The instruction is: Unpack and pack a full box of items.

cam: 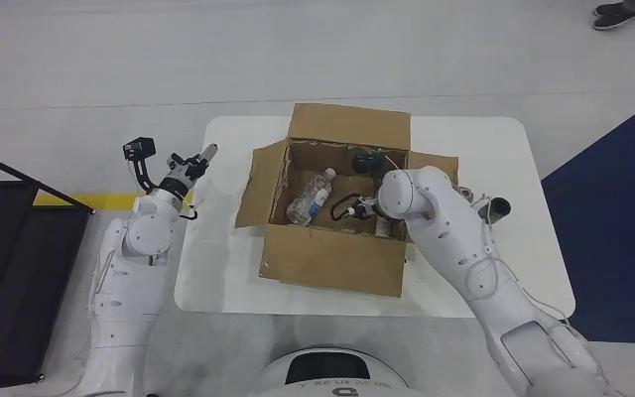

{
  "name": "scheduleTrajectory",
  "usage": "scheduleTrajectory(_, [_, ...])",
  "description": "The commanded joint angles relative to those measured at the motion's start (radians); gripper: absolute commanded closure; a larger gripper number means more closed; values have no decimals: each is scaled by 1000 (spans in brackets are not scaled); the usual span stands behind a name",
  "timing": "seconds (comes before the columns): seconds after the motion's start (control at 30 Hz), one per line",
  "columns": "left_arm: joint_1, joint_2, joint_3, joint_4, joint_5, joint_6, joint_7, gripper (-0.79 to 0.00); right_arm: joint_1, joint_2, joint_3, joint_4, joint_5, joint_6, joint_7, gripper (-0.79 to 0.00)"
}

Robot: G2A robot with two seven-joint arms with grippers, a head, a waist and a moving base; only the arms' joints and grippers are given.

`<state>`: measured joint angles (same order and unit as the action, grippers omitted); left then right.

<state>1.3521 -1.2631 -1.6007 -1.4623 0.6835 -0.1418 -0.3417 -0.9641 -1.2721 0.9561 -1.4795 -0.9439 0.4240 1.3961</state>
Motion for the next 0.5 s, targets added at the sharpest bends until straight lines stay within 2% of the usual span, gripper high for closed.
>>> scheduleTrajectory(0.0, [0,0,0,0,0,0,0,-785,20,-8,-12,43,6,-2,3,-785])
scheduleTrajectory(0.3, [0,0,0,0,0,0,0,-785,116,-49,-80,205,67,-15,16,-785])
scheduleTrajectory(0.47, [0,0,0,0,0,0,0,-785,142,-70,-129,213,104,-34,34,-785])
